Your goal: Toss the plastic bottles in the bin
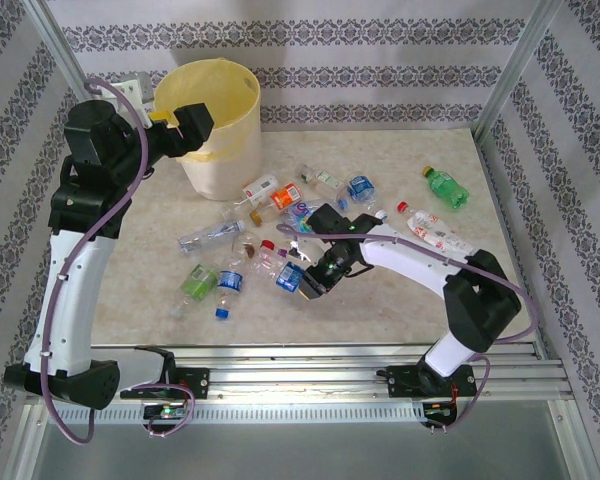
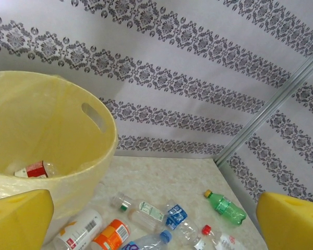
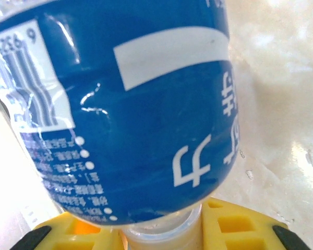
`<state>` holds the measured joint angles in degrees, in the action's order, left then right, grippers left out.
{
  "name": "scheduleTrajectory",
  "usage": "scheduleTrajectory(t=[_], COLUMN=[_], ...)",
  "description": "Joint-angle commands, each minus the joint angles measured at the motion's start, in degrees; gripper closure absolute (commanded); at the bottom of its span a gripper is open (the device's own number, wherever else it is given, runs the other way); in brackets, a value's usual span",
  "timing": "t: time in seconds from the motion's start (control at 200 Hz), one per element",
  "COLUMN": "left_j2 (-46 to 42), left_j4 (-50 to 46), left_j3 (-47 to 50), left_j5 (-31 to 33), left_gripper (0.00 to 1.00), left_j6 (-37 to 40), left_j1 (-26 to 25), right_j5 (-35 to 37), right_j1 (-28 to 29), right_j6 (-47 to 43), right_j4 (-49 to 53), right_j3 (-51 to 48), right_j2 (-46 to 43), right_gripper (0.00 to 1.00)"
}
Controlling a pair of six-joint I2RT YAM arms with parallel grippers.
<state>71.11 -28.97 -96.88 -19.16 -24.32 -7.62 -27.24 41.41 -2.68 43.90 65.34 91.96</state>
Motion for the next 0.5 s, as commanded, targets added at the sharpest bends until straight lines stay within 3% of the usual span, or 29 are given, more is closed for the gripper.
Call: scheduleTrajectory(t=[0.0,0.245,0.495], left_j2=[-0.3,2.6,6.2], left_j4=[3.0,-0.7,0.0], left_j3=[0.1,-0.6,0.7], left_j5=[-1.7,-1.1,-2.3], left_gripper=[0.0,0.0,0.0], left_j6=[-1.7,-1.6,-6.4], left_j1=[-1.8,-8.2,-14.1], right_j5=[1.6,4.1,3.5], right_j1=[0.4,-1.5,-4.9], right_j6=[1.0,5.4,10.0], right_j4=[-0.6,-5.6,-10.0], right_j3=[0.5,3.3,6.9], right_j2=[-2.6,-8.0,-12.1], right_gripper=[0.87,0.87,0.88])
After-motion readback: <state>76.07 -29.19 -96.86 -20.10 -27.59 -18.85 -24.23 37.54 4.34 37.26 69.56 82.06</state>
